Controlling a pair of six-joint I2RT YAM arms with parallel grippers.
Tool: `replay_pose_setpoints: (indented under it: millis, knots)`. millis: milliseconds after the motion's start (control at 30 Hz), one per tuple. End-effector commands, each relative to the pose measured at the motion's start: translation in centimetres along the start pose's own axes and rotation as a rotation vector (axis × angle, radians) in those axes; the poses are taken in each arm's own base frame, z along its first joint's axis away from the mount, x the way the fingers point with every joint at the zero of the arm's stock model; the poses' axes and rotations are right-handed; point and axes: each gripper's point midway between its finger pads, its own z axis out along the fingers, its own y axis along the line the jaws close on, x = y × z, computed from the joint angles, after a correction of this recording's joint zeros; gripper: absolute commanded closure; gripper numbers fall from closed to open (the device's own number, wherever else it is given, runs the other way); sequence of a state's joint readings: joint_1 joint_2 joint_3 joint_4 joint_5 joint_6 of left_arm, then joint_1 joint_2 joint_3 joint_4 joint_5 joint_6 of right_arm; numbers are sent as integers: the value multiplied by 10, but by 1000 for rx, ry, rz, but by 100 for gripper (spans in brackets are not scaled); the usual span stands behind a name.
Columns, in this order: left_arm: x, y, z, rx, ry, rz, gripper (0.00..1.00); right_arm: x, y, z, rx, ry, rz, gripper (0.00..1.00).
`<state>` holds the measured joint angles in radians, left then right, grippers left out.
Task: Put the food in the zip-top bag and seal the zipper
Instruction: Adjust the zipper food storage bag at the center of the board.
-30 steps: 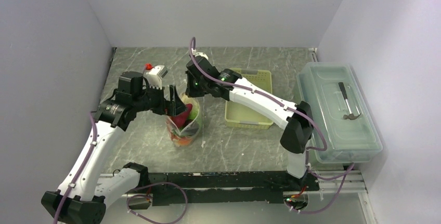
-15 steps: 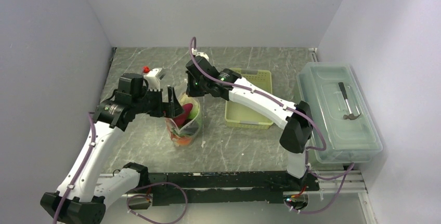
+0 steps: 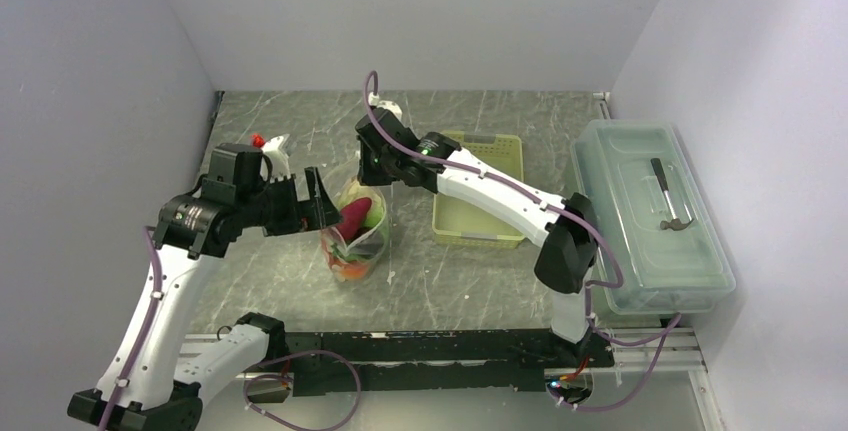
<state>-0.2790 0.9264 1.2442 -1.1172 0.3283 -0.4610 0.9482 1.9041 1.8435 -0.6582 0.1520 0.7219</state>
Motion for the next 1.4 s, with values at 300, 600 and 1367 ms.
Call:
replay_pose_setpoints:
  millis: [300, 600, 1367]
  knots:
    - [25, -9, -16, 46, 22, -65, 0, -26, 17, 3, -11, -56, 53, 100]
    - [40, 6, -5, -57, 55, -66, 8, -24, 10, 10, 24, -60, 47, 100]
    - [31, -28, 39, -268, 41, 173, 13, -19, 7, 17, 33, -46, 37, 100]
